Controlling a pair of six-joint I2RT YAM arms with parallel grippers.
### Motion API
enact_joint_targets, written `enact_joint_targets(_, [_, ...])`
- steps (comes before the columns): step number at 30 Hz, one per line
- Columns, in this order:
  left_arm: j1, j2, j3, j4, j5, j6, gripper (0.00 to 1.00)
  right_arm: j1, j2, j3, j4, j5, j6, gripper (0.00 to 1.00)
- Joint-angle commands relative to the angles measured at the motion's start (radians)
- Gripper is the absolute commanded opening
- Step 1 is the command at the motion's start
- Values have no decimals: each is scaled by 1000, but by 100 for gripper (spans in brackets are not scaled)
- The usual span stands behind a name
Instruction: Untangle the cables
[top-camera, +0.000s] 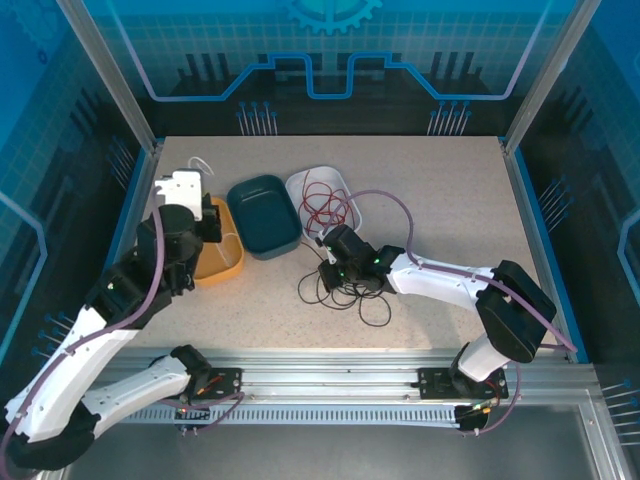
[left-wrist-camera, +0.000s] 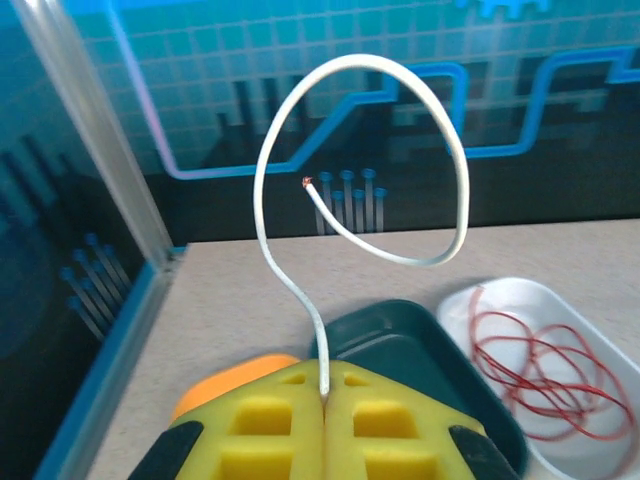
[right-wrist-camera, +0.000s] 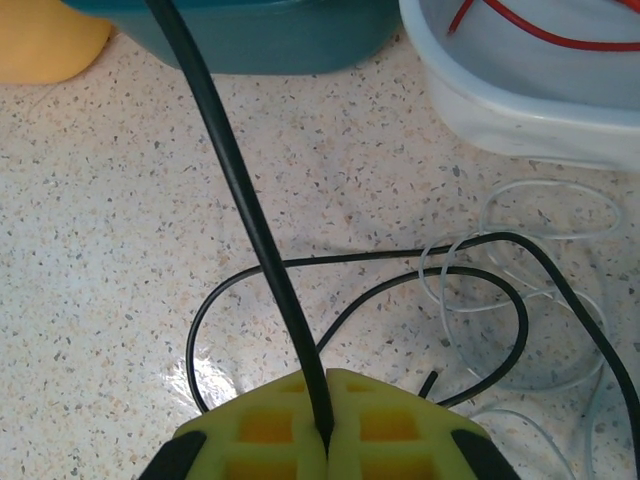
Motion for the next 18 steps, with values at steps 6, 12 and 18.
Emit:
enact_joint_targets(6, [89,1,58,49,-1,67,0,2,12,15,-33,4,9,2])
enact_joint_targets(12, [124,123,77,132,103,81,0,23,15,44,-38,-2,5,4])
enact_joint_targets(18, [212,292,128,205,222,85,0,29,19,48,-32,-27,16,4])
